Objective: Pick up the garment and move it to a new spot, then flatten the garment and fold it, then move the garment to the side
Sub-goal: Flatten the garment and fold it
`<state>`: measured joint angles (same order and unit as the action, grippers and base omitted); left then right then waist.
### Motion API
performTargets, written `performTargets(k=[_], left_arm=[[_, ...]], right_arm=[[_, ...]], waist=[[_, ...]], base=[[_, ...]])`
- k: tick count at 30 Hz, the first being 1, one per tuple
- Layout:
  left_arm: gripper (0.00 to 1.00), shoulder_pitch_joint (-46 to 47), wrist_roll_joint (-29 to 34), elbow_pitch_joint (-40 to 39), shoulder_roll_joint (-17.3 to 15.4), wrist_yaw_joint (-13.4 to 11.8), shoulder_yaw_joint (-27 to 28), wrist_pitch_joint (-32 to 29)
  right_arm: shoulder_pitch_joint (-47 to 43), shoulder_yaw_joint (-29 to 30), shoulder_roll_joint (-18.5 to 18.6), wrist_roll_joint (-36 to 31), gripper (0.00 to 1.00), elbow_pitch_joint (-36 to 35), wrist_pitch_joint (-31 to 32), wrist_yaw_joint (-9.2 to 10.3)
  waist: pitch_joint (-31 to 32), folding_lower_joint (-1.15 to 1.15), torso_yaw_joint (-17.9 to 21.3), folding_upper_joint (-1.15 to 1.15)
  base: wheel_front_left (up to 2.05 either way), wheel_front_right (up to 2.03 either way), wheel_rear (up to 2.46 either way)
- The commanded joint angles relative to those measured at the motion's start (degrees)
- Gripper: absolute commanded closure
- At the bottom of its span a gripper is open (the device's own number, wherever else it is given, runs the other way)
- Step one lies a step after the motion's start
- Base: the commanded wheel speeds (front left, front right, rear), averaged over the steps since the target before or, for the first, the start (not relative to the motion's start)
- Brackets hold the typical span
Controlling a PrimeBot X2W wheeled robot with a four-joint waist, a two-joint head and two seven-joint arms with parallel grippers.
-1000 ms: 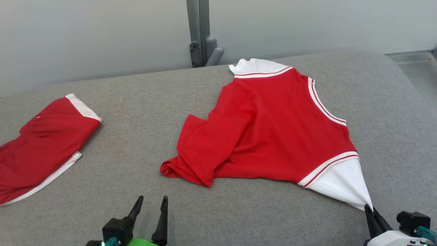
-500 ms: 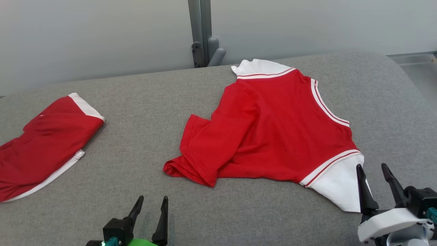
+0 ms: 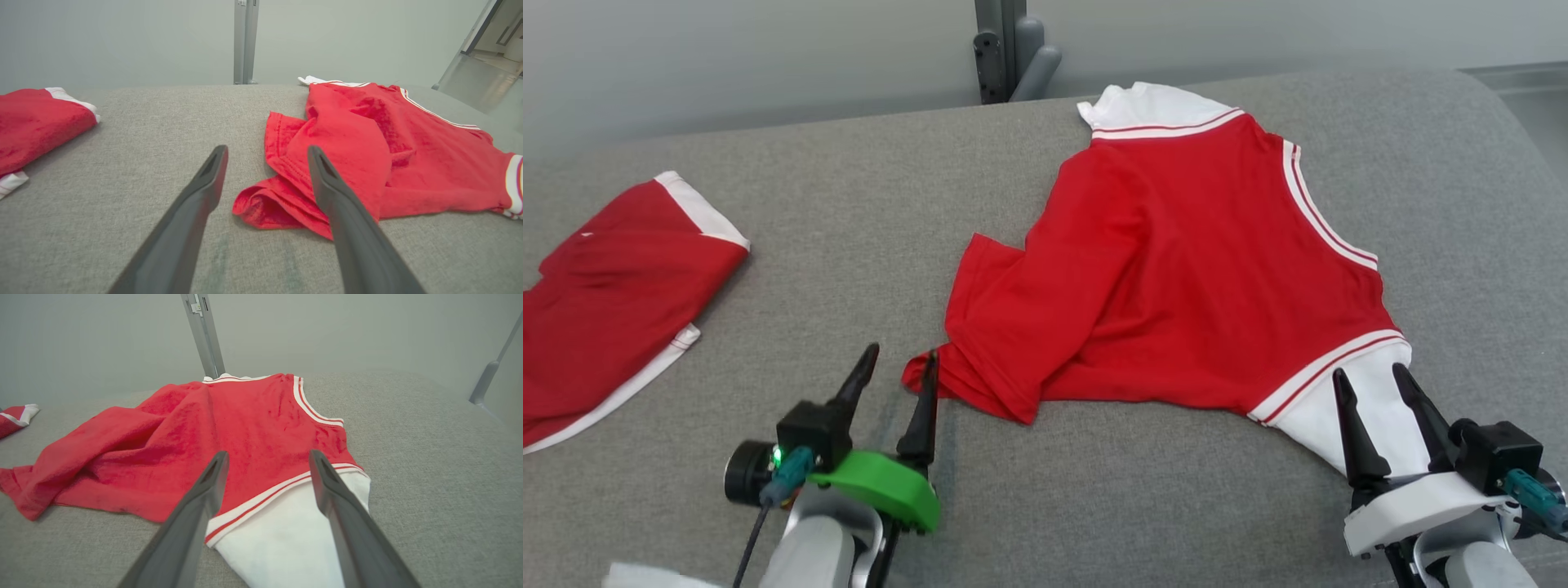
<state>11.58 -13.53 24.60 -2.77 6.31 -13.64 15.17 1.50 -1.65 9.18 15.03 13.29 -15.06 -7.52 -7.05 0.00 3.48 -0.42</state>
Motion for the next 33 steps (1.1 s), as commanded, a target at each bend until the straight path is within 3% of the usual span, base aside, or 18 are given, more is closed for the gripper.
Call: performTargets(k=[1, 8, 12, 20, 21, 22, 23, 29, 33], left_arm=[[0.0, 2.4, 0.5, 0.9, -0.2, 0.3, -0.2, 0.0], [0.0, 16.2, -2.1, 13.9, -0.5, 1.2, -1.9, 0.0], [0.0, 22.9, -5.1, 22.1, -1.5, 1.2, -6.1, -0.2], [0.0, 30.0, -9.1, 33.0, -2.5, 1.2, -10.4, -1.5], [0.16, 30.4, -9.4, 33.6, -2.5, 1.2, -10.9, -1.2], [0.53, 30.7, -9.6, 33.9, -2.5, 1.2, -11.4, -1.0], [1.0, 30.9, -9.9, 34.2, -2.4, 1.2, -11.9, -0.7], [1.0, 33.4, -11.2, 33.7, -3.6, 1.2, -13.5, 0.0], [1.0, 35.6, -9.0, 25.2, -6.0, -0.6, -9.6, 0.0]], right_arm=[[1.0, -0.2, 0.3, 0.3, 0.0, 0.0, -0.2, 0.07], [4.0, -1.9, 0.1, 0.6, 0.0, 0.7, -0.2, 0.07], [5.0, -2.5, -0.1, 0.6, 0.0, 1.2, -0.2, 0.07], [6.3, -2.4, -0.7, 0.3, 0.0, 1.7, -0.2, 0.07], [6.3, -2.3, -0.7, 0.3, 0.0, 1.7, -0.2, 0.07], [6.5, -2.2, -0.8, 0.3, 0.0, 1.8, -0.2, 0.06], [6.6, -2.1, -0.9, 0.3, 0.0, 1.9, -0.2, 0.07], [7.4, -2.0, -1.2, 0.4, 0.0, 2.3, -0.2, 0.07], [8.1, -2.0, -1.6, 0.5, 0.0, 1.8, -0.2, 0.07]], waist=[[-3.0, 0.0, 1.2, 0.42], [-7.6, 0.0, 3.7, 0.42], [-9.1, 0.0, 4.9, 0.42], [-10.9, 0.0, 6.0, 0.42], [-11.1, 0.0, 5.9, 0.42], [-11.3, 0.0, 5.9, 0.42], [-11.5, 0.0, 5.8, 0.42], [-12.3, 0.0, 5.3, 0.42], [-13.6, 0.0, 5.2, 0.42]], base=[[0.0, 0.0, 0.0], [0.0, 0.0, 0.0], [0.0, 0.0, 0.0], [0.0, 0.0, 0.0], [0.0, 0.0, 0.0], [0.0, 0.0, 0.0], [0.0, 0.0, 0.0], [0.0, 0.0, 0.0], [0.0, 0.0, 0.0]])
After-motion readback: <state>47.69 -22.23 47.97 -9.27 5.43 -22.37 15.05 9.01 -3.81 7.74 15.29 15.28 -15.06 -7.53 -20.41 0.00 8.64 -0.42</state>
